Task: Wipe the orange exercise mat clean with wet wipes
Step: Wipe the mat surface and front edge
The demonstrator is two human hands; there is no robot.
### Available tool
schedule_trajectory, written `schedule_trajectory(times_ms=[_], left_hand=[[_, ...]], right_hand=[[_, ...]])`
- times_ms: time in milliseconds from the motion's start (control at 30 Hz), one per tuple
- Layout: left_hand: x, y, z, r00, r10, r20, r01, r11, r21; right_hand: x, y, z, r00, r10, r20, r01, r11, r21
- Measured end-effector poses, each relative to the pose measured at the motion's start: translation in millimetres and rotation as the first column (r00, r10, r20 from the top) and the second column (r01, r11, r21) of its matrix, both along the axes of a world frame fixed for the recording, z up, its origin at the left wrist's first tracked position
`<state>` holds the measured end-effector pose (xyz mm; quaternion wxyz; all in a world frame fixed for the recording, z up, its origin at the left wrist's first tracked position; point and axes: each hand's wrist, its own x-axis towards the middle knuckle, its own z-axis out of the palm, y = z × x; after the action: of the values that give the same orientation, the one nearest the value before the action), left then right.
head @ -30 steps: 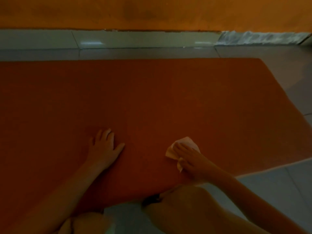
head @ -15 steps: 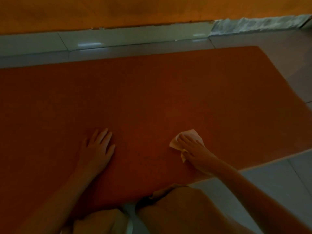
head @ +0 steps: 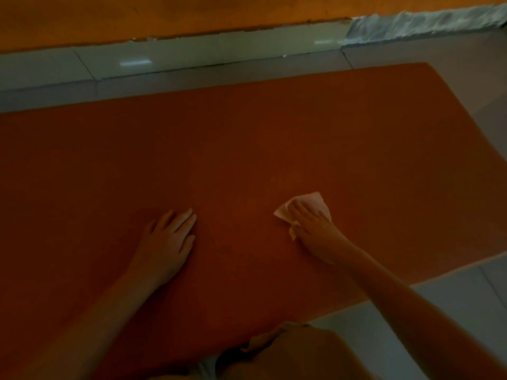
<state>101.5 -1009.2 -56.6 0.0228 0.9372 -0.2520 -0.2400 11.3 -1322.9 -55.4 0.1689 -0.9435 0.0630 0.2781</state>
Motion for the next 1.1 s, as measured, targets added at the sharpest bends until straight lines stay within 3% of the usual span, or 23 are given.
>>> schedule_trajectory(times_ms=[100,233,333,500,567,633,767,833,900,967,1033,1100], left_hand=[[4,0,0,1.000,-0.026,-0.001,0.026,0.999,0.027],[2,-1,-4,1.000,-0.015,-0.019,0.016,1.000,0.010],[1,2,-10,1.000,-0.021,0.004,0.021,1.000,-0.015],[2,6,-19,0.998,-0.046,0.052,0.045,0.999,0.011],[2,5,-21,0.996,-0.040,0.082,0.041,0.999,-0.010],[3,5,-23,0.996,-0.044,0.076,0.045,0.999,-0.017],[3,4,-25,0.997,-0.045,0.064,0.045,0.999,0.015],[3,5,-24,0.998,-0.042,0.054,0.042,0.999,0.005],[6,4,-24,0.997,-0.040,0.063,0.042,0.998,-0.040],[13,2,-22,0.998,-0.035,0.060,0.041,0.995,-0.094],[25,-5,-20,0.998,-0.038,0.057,0.045,0.991,-0.127],[39,-15,-17,0.999,0.010,0.049,-0.004,0.992,-0.125]], right_hand=[[16,16,-10,0.999,-0.045,0.002,0.045,0.999,-0.002],[-10,31,7,0.975,0.200,0.096,-0.213,0.965,0.153],[-6,11,6,0.961,0.275,0.034,-0.277,0.943,0.186],[72,-4,-24,0.986,0.156,0.057,-0.149,0.983,-0.110],[93,18,-27,0.988,0.125,0.087,-0.110,0.982,-0.154],[94,46,-25,0.966,0.241,0.093,-0.234,0.969,-0.078],[81,52,-22,0.840,0.523,0.145,-0.539,0.836,0.107],[95,32,-24,0.821,0.556,0.132,-0.566,0.822,0.058],[118,11,-30,0.850,0.511,0.128,-0.503,0.860,-0.090],[142,2,-37,0.924,0.354,0.143,-0.320,0.923,-0.214],[156,14,-41,0.971,0.184,0.154,-0.147,0.963,-0.225],[155,36,-39,0.975,0.162,0.151,-0.134,0.975,-0.179]])
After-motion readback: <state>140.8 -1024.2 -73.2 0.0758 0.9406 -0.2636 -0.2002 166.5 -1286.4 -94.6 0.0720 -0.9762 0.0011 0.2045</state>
